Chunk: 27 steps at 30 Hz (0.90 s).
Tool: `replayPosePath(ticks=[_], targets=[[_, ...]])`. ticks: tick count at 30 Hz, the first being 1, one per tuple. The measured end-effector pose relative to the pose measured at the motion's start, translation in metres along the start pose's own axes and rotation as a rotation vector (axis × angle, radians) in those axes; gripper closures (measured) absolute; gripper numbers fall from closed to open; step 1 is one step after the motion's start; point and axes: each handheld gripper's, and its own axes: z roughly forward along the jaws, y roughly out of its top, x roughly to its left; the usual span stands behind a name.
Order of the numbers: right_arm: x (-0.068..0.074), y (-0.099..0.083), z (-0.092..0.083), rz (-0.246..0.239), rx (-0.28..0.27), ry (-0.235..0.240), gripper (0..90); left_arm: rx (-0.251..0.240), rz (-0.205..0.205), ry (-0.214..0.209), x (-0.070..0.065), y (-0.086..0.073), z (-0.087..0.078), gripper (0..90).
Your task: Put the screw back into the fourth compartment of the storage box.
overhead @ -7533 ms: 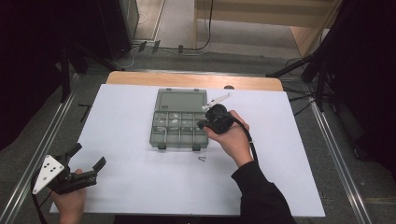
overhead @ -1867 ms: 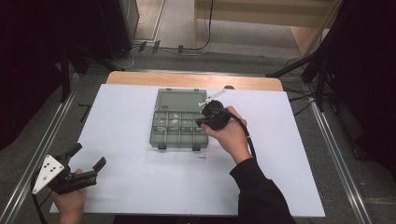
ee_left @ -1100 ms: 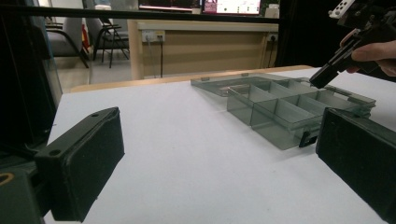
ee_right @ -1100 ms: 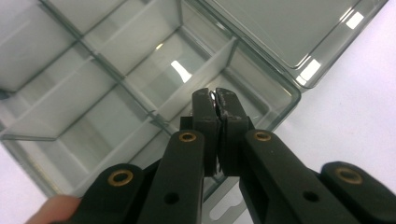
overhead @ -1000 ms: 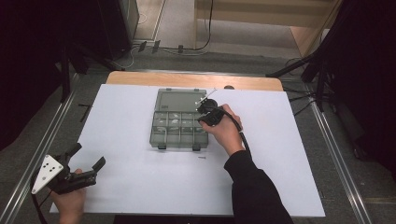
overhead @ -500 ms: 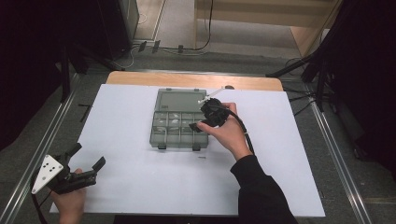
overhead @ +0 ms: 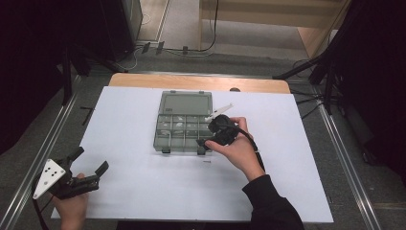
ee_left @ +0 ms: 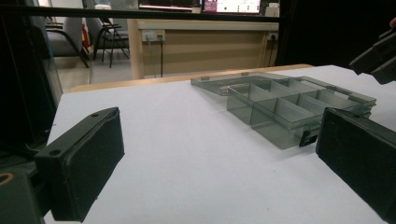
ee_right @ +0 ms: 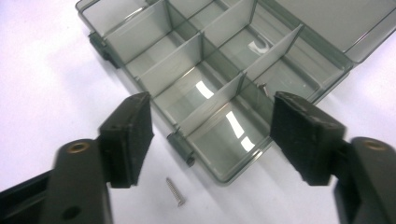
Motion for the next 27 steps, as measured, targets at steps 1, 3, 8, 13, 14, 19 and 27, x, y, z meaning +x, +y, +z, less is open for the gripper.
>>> replayPosePath(ticks=[1, 3, 8, 13, 14, 19, 27], targets=[[0.002, -0.002, -0.001, -0.002, -0.003, 0.0, 35.9, -0.002, 0.001, 0.0, 0.0, 0.0, 0.0, 1.2], [0.005, -0.005, -0.001, -0.009, -0.006, 0.008, 39.9, 0.0, 0.0, 0.0, 0.0, 0.0, 0.0, 1.2], [0.013, -0.012, 0.0, -0.037, 0.01, 0.025, 49.3, -0.001, 0.001, 0.0, 0.0, 0.0, 0.0, 1.2], [0.017, -0.02, 0.0, -0.04, 0.017, 0.058, 59.0, -0.002, 0.0, -0.001, 0.0, 0.0, 0.0, 1.2], [0.017, -0.021, 0.001, -0.042, 0.019, 0.065, 60.1, -0.002, 0.0, -0.001, 0.0, 0.0, 0.0, 1.2], [0.016, -0.028, 0.004, -0.047, 0.041, 0.087, 65.4, 0.0, 0.001, -0.001, 0.0, 0.0, 0.0, 1.2], [0.016, -0.037, 0.012, -0.048, 0.074, 0.088, 68.9, 0.002, 0.002, -0.002, -0.001, 0.0, 0.0, 1.1]])
